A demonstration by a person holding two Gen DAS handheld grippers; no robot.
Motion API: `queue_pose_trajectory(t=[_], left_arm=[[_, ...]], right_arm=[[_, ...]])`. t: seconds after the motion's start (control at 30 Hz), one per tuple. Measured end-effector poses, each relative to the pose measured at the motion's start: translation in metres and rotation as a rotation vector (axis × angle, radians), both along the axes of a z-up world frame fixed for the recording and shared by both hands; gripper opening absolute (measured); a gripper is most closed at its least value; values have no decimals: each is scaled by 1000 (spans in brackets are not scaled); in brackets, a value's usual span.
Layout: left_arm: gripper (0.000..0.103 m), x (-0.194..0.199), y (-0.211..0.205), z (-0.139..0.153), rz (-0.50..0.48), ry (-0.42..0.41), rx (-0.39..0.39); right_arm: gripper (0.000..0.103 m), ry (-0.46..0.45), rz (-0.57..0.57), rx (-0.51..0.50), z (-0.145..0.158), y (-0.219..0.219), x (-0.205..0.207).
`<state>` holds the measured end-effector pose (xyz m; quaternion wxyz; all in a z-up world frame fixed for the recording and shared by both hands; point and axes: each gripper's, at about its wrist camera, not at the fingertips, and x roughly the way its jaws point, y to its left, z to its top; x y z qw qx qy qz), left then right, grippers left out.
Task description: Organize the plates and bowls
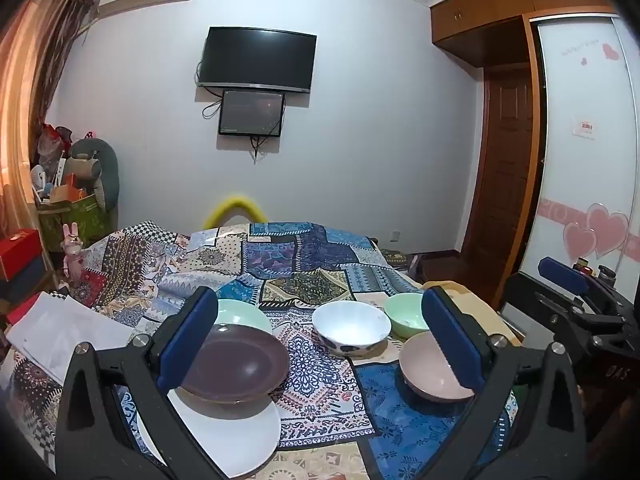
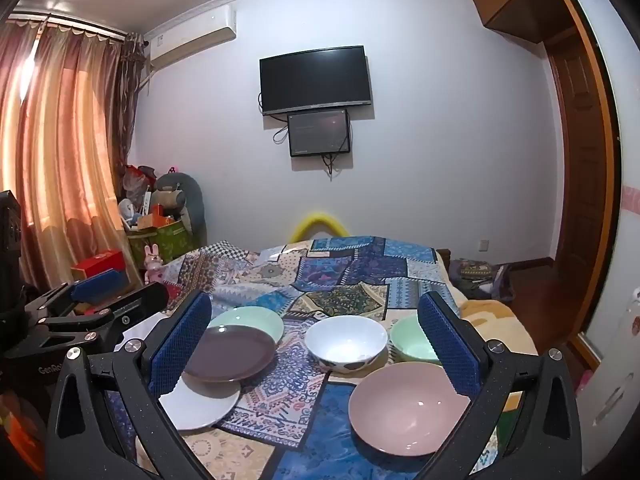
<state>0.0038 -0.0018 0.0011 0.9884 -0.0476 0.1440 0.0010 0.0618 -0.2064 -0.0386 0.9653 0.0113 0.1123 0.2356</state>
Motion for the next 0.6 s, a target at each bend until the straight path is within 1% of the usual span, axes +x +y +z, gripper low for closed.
queue_pose_trajectory(t=[0.13, 0.17, 0.6], left_arm=[[103, 5, -2, 2, -11, 2, 5], [103, -2, 2, 1, 13, -8, -10], [103, -8, 0, 1, 12, -11, 4]], right_arm=[[103, -1, -5, 4, 0, 1, 1], [103, -3, 2, 14, -3, -1, -8], [103, -2, 7, 24, -1, -3, -6]])
